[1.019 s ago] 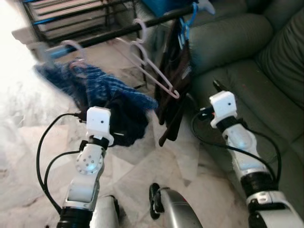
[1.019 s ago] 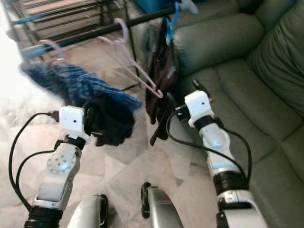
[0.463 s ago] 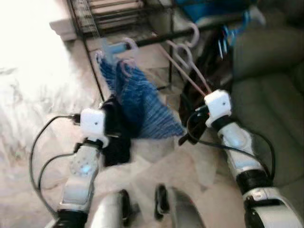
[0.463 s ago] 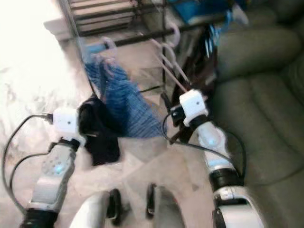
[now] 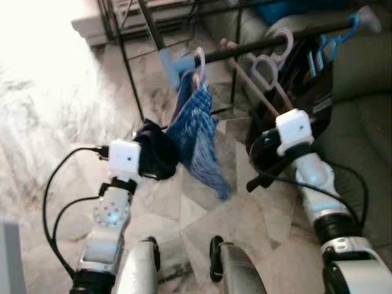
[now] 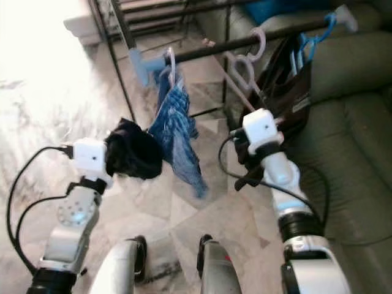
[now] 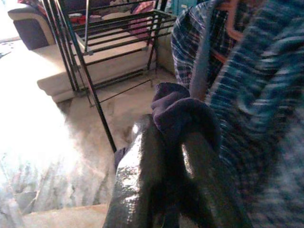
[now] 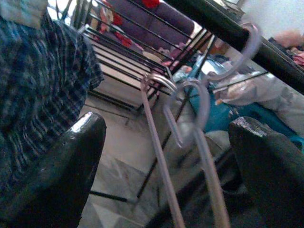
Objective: Hang hanger
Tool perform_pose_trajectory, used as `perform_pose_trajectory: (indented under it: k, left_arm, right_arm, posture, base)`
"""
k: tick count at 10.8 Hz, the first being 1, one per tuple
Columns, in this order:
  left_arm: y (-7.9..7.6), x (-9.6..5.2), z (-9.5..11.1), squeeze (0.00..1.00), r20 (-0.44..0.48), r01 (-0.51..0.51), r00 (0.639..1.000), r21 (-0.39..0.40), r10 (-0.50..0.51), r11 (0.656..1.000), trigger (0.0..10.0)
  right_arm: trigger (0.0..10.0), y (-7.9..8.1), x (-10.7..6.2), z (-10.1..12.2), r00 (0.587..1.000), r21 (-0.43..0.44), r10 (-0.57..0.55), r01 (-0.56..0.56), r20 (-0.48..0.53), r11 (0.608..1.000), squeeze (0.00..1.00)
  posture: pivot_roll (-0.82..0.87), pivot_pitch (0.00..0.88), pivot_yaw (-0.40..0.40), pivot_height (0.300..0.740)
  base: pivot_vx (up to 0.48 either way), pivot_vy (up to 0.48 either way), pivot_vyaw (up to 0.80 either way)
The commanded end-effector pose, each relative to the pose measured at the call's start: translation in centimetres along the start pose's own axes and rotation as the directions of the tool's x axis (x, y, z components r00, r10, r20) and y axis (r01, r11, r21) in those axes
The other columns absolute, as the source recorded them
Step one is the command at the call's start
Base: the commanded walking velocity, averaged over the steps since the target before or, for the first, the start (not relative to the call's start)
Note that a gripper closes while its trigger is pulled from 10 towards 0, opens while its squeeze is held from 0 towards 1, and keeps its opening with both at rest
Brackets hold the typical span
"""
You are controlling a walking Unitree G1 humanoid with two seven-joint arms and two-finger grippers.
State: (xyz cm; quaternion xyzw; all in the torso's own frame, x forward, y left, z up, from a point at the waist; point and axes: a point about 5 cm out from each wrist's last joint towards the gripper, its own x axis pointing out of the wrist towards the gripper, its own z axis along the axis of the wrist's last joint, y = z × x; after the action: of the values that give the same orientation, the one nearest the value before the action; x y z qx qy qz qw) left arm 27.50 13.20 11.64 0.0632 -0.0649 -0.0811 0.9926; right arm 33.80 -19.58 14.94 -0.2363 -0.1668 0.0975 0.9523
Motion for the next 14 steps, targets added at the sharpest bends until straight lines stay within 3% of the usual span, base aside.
perform_pose_trajectory:
  k: [1,3,5,9,11,14]
  left_arm:
    - [-0.5,-0.1,0.6,0.00,0.027,0.026,0.999,-0.005,-0.026,1.000,10.0]
    - [-0.4,-0.2,0.6,0.00,0.024,0.032,0.999,-0.004,-0.031,0.999,10.0]
    - [-0.5,-0.2,0.5,0.00,0.021,0.035,0.999,-0.009,-0.035,0.999,10.0]
    - [-0.6,-0.2,0.5,0.00,0.018,0.047,0.999,-0.014,-0.046,0.999,10.0]
    - [-0.7,-0.2,0.5,0.00,0.019,0.045,0.999,-0.018,-0.045,0.999,10.0]
    - [-0.9,-0.3,0.5,0.00,0.024,0.046,0.999,-0.033,-0.045,0.998,10.0]
  right_arm:
    - [10.0,-0.8,-0.6,-1.1,0.998,-0.021,-0.022,0.021,-0.051,1.000,0.00]
    - [10.0,-2.1,-0.2,-1.2,0.996,-0.054,-0.059,0.056,-0.070,0.997,0.00]
    - [10.0,-2.4,-0.1,-1.3,0.994,-0.064,-0.069,0.064,-0.079,0.996,0.00]
    - [10.0,-0.8,-0.5,-1.9,0.994,-0.010,0.023,-0.025,-0.104,1.000,0.00]
    - [10.0,-0.8,-0.5,-2.0,0.994,-0.015,0.027,-0.028,-0.105,0.999,0.00]
    - [10.0,-0.9,-0.7,-2.1,0.994,-0.026,0.023,-0.026,-0.110,0.999,0.00]
  posture:
    - [0.03,0.267,-0.067,0.740]
    - [0.03,0.267,-0.067,0.740]
    - [0.04,0.269,-0.067,0.740]
    - [0.03,0.272,-0.067,0.740]
    - [0.03,0.269,-0.069,0.740]
    - [0.03,0.269,-0.074,0.740]
  base:
    - [0.259,0.000,0.00]
    - [0.317,0.000,0.00]
    - [0.339,0.000,0.00]
    - [0.286,0.000,0.00]
    - [0.345,0.000,0.00]
    - [0.000,0.000,0.00]
